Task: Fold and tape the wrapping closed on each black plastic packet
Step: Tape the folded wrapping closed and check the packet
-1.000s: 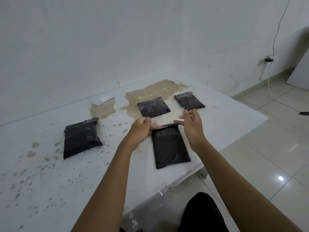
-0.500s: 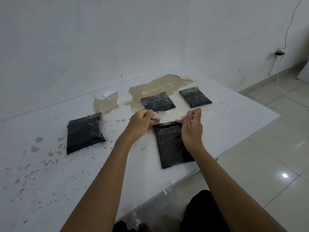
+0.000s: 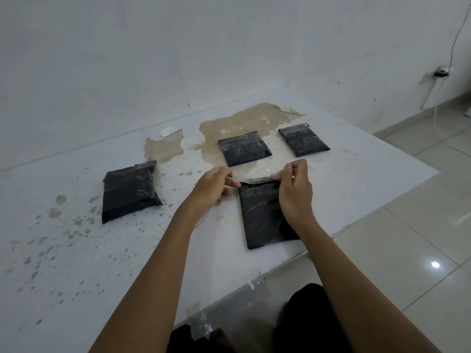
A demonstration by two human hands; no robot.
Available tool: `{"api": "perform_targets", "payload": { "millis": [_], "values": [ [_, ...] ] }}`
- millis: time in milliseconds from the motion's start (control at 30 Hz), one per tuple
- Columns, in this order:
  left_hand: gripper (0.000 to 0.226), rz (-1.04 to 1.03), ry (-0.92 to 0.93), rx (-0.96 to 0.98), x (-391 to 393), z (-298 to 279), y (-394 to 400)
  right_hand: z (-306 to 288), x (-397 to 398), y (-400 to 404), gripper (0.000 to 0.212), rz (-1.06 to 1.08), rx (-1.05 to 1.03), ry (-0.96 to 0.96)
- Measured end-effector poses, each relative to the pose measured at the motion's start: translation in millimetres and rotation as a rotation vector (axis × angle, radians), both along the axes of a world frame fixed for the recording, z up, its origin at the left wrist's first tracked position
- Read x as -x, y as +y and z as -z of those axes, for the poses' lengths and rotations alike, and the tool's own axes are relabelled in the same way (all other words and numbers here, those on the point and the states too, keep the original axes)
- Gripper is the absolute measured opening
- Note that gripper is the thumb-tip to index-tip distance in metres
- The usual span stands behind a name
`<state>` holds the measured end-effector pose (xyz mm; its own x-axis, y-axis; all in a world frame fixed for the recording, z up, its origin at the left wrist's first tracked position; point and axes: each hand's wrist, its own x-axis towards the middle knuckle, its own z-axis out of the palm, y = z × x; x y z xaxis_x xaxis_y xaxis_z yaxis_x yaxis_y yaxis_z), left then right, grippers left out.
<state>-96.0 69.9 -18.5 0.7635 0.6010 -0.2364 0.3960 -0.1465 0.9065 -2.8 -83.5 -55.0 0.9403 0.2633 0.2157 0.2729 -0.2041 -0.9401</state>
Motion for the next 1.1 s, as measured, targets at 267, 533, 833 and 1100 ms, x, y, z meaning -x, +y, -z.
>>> {"api": "perform_targets", "payload": {
  "millis": [267,533,833,1100],
  "values": [
    [0.033,-0.092,-0.019,0.041,8.1,4.0,-1.0,1.0,-2.1,-1.5,0.020,0.009,0.022,0.067],
    [0.027,-0.233,-0.119,0.219,12.0,11.4,1.1,1.8,-4.5,-4.8,0.020,0.037,-0.023,0.123],
    [0.022,-0.256,-0.162,0.153,7.9,13.0,-8.9,-3.0,-7.6,-13.2,0.017,-0.008,-0.061,0.194],
    [0.027,-0.157,-0.085,0.016,0.5,12.5,-16.3,1.2,-9.2,-10.9,0.019,0.004,-0.041,0.148]
  ]
}}
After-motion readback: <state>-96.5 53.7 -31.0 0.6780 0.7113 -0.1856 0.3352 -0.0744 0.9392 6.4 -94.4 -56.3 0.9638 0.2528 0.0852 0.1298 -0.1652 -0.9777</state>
